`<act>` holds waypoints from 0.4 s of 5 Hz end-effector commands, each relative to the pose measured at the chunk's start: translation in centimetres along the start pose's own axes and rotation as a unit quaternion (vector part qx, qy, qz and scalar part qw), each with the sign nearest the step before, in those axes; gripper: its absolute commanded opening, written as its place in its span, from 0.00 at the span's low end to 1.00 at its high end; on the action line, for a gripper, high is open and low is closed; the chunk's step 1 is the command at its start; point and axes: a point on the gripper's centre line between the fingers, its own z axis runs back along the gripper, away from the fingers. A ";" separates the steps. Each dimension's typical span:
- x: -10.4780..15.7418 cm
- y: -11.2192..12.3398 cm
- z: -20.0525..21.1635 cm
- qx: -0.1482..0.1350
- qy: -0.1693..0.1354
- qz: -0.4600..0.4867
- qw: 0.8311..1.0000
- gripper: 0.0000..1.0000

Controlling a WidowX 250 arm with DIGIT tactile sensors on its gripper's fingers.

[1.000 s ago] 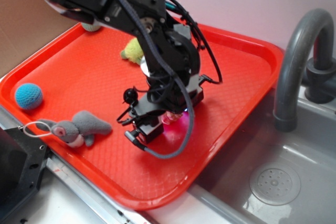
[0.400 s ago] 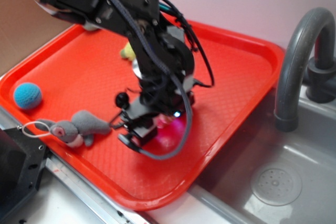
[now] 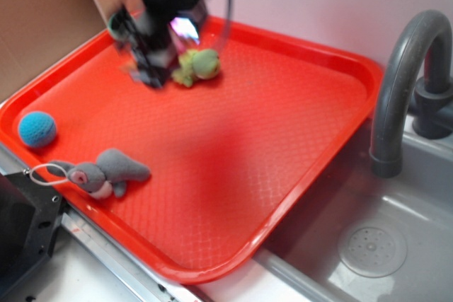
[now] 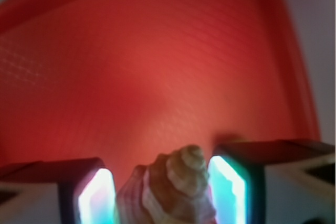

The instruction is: Grab the shell.

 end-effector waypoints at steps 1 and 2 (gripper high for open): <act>-7.2 -0.6 6.5 -0.033 -0.054 0.262 0.963 0.00; -8.8 -0.6 7.4 -0.043 -0.053 0.382 0.921 0.00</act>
